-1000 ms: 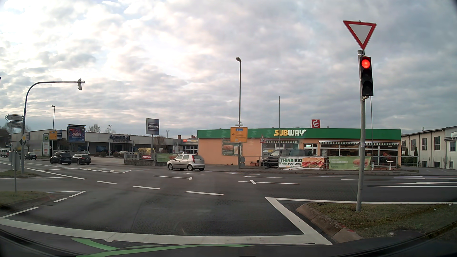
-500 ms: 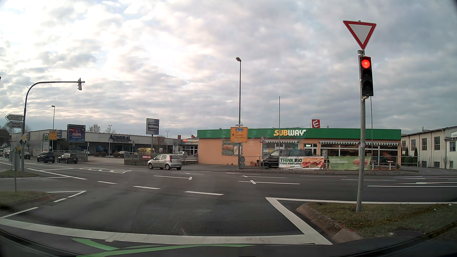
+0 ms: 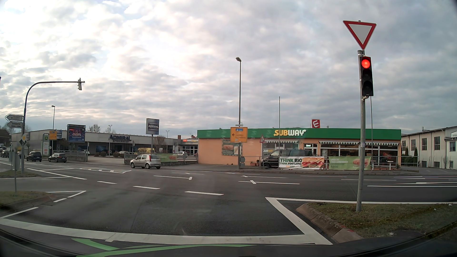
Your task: Follow the waypoints while adhering to traffic rules and regulations
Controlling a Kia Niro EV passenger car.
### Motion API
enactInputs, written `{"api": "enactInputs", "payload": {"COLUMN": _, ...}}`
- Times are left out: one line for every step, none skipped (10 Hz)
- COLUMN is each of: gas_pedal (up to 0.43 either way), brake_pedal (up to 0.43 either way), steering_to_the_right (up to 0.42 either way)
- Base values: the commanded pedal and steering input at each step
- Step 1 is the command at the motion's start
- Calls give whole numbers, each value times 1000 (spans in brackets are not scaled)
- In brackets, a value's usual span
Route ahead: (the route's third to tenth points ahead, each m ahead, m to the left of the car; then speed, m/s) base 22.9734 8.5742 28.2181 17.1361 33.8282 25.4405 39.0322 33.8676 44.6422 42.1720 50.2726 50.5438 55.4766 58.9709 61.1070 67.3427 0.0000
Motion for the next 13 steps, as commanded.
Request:
{"api": "enactInputs", "payload": {"gas_pedal": 0, "brake_pedal": 317, "steering_to_the_right": 36}}
{"api": "enactInputs", "payload": {"gas_pedal": 0, "brake_pedal": 317, "steering_to_the_right": 36}}
{"api": "enactInputs", "payload": {"gas_pedal": 0, "brake_pedal": 317, "steering_to_the_right": 36}}
{"api": "enactInputs", "payload": {"gas_pedal": 0, "brake_pedal": 317, "steering_to_the_right": 36}}
{"api": "enactInputs", "payload": {"gas_pedal": 0, "brake_pedal": 323, "steering_to_the_right": 37}}
{"api": "enactInputs", "payload": {"gas_pedal": 0, "brake_pedal": 317, "steering_to_the_right": 36}}
{"api": "enactInputs", "payload": {"gas_pedal": 0, "brake_pedal": 317, "steering_to_the_right": 36}}
{"api": "enactInputs", "payload": {"gas_pedal": 0, "brake_pedal": 317, "steering_to_the_right": 36}}
{"api": "enactInputs", "payload": {"gas_pedal": 0, "brake_pedal": 317, "steering_to_the_right": 36}}
{"api": "enactInputs", "payload": {"gas_pedal": 0, "brake_pedal": 317, "steering_to_the_right": 36}}
{"api": "enactInputs", "payload": {"gas_pedal": 0, "brake_pedal": 317, "steering_to_the_right": 37}}
{"api": "enactInputs", "payload": {"gas_pedal": 0, "brake_pedal": 317, "steering_to_the_right": 37}}
{"api": "enactInputs", "payload": {"gas_pedal": 0, "brake_pedal": 317, "steering_to_the_right": 36}}
